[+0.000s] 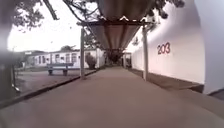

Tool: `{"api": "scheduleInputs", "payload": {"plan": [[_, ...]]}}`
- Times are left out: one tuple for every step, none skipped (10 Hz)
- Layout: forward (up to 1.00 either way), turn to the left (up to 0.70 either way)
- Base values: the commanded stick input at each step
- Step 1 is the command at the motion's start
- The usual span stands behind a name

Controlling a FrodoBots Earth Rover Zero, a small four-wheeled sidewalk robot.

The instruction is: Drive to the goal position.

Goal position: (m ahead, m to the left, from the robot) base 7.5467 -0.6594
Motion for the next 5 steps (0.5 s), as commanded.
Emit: {"api": "scheduleInputs", "payload": {"plan": [[0.85, 0.00], [0.85, 0.00], [0.85, 0.00], [0.85, -0.34], [0.85, -0.27]]}}
